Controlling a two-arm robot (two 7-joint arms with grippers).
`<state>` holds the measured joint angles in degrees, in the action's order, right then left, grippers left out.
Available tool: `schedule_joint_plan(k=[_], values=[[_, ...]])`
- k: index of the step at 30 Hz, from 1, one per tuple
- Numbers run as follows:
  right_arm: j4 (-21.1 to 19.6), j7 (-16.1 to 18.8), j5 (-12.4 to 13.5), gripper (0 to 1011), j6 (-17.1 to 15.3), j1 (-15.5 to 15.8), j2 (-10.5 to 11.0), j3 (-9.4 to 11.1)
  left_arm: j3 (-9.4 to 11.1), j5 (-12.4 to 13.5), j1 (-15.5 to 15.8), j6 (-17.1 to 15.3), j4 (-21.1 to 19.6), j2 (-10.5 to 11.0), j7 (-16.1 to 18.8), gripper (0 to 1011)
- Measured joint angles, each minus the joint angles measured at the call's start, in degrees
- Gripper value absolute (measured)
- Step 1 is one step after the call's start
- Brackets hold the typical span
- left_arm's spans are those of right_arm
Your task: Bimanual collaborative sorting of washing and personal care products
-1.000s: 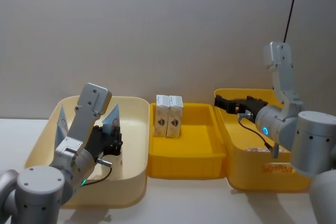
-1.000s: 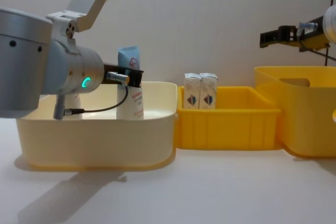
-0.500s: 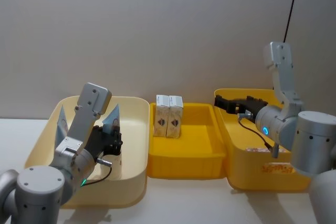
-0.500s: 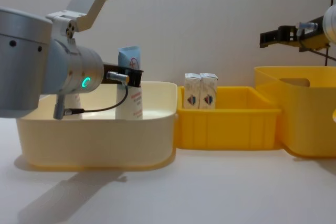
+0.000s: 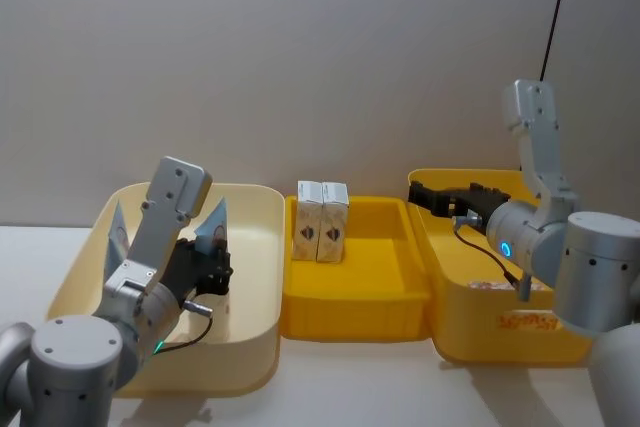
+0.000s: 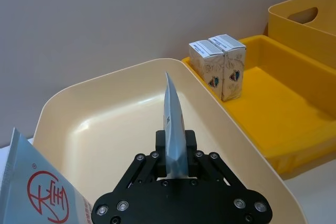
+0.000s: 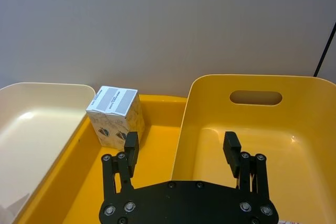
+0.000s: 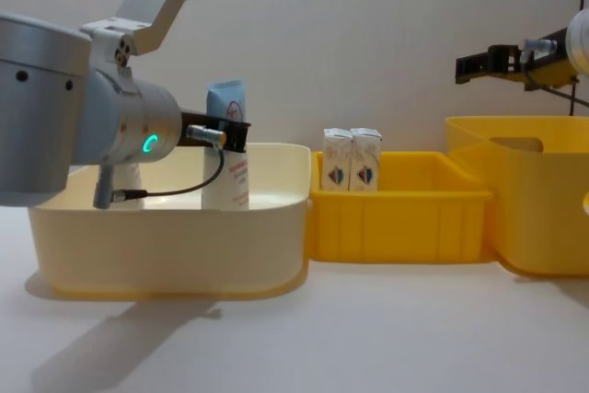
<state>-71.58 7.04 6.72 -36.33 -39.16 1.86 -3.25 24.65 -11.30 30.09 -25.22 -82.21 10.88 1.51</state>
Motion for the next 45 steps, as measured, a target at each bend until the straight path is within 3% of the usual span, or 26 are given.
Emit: schedule_joint_plan(k=[13,21,33,45], values=[[0.0,0.0,0.0,1001,0.0,0.0,0.0,0.0,-1.5,0.1,1.3,3.6,-1.3,-0.7,0.0,195],[0.2,0.6,-0.4,1001,0.4,-0.4,0.2,-0.5,-2.8,0.1,4.3,6.2,-2.1,-1.1,-1.1,194],[1.0,5.8,-1.8,1001,3.7,-1.9,2.5,-4.6,-4.5,-0.7,10.7,9.5,-0.4,-2.0,-4.4,194],[1.5,14.1,-1.8,1001,5.6,-3.4,5.4,-9.3,-5.7,-2.3,12.8,10.6,1.5,-2.8,-7.1,194]])
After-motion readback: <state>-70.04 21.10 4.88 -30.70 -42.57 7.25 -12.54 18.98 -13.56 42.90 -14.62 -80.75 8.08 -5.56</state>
